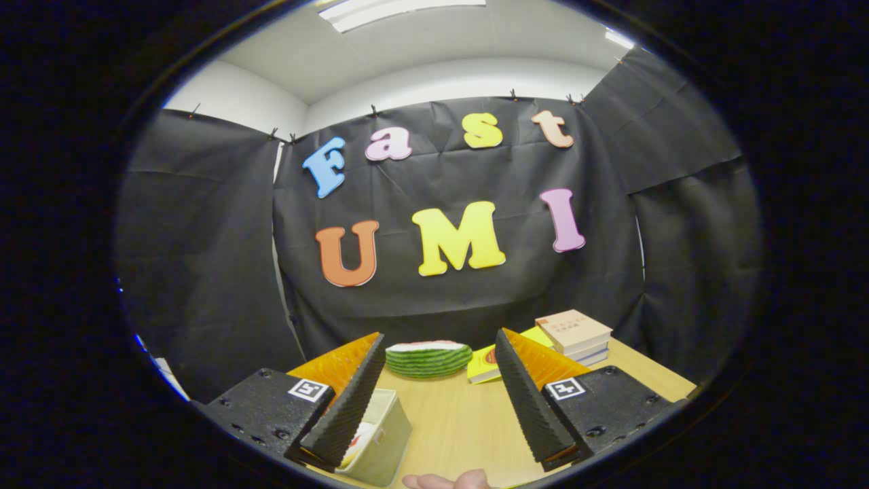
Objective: Open the storage box then place both shoes into the box .Put the left shoe in first, then the right shoe, with the right side of both shoes facing outward in a uniform manner.
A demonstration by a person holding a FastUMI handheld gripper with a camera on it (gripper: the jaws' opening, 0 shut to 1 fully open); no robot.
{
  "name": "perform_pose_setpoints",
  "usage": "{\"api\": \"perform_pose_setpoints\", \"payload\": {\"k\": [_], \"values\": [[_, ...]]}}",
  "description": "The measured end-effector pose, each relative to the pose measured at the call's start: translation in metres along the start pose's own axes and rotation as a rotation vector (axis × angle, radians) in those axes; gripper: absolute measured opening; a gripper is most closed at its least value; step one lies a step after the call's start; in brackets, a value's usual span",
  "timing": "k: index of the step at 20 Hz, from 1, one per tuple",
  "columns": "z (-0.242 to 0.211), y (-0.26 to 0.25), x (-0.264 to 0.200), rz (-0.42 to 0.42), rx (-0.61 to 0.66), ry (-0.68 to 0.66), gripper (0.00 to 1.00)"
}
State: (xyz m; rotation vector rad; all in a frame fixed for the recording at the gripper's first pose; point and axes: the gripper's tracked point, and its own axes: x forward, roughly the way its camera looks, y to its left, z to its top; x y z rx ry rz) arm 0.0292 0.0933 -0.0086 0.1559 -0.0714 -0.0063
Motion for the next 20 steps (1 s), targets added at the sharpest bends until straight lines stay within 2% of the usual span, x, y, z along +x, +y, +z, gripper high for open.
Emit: {"api": "perform_pose_setpoints", "payload": {"k": [5, 8, 20], "values": [[-0.028, -0.033, -0.018, -0.039, -0.092, 0.006, 1.00], [-0.038, -0.040, -0.028, -0.046, -0.091, 0.008, 1.00], [-0.049, -0.027, -0.032, 0.004, -0.109, 0.022, 1.00]]}}
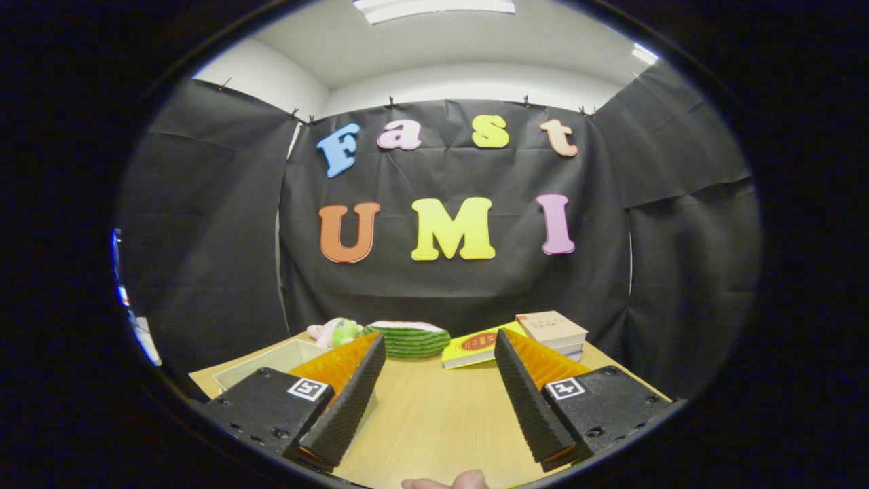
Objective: Open the storage box then place both shoes into the box .Put the left shoe in first, then the right shoe, with the right side of both shoes facing outward in a uniform manner.
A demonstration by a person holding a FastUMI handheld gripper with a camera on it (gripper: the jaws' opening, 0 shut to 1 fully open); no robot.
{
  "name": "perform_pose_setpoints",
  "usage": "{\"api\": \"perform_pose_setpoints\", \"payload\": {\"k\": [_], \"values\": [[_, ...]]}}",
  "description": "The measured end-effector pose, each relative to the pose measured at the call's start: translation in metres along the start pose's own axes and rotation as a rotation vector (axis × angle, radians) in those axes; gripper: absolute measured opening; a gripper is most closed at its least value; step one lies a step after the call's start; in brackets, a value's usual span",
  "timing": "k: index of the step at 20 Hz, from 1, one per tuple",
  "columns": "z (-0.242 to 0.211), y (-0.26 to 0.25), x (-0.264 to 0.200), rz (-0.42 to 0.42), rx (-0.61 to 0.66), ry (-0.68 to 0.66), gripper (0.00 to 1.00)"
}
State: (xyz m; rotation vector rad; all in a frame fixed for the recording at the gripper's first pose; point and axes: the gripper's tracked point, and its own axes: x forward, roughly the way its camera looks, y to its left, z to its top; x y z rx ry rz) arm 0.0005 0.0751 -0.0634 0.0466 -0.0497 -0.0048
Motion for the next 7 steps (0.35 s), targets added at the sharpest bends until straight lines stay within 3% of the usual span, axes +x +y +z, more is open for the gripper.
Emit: {"api": "perform_pose_setpoints", "payload": {"k": [7], "values": [[0.0093, 0.0056, -0.0037, 0.000, 0.017, -0.048, 1.00]]}}
